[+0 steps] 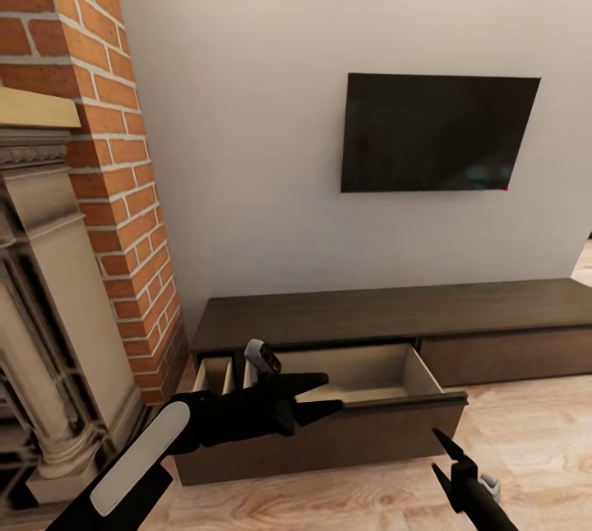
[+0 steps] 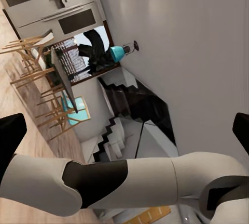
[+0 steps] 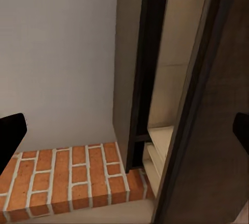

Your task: Place each of the two pumpkins and all three candles from the living room inside a cabinet in the living room (use any cabinet), then make sure every cabinet is closed, and position the cauldron so it is next to a table in the living room.

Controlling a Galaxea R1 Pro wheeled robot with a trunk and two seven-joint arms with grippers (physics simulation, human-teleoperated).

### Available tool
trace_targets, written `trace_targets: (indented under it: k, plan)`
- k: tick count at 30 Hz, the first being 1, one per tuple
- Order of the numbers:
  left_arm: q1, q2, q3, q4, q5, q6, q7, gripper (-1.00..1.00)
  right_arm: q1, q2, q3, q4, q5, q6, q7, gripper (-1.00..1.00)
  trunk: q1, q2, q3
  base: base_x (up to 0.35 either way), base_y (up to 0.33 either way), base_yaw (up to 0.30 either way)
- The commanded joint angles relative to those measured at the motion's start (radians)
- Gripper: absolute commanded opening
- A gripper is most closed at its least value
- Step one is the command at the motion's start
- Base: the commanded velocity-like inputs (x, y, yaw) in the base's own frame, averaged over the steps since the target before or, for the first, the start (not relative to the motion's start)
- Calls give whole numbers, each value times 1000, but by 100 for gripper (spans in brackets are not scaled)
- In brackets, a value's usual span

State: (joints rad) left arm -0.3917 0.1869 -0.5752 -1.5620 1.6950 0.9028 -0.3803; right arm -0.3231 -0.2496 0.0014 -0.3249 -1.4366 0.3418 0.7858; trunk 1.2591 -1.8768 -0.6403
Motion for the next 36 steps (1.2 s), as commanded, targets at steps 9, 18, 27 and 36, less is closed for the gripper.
trace_targets:
  k: [9,18,27,36]
  plan:
    - [-1,3,0,0,2,1,-5,100,-1,0,2,-18,-7,21,-9,100,-35,63,27,0,0,0]
    - [-1,2,0,0,2,1,-5,100,-1,-6,2,-19,-7,18,-3,100,-69,126,55,0,0,0]
    - [-1,2,-1,0,2,1,-5,100,-1,-16,2,-18,-8,24,5,100,-104,189,84,0,0,0]
    - [-1,2,-2,0,2,1,-5,100,-1,-13,0,-17,-8,20,-2,100,-138,252,112,0,0,0]
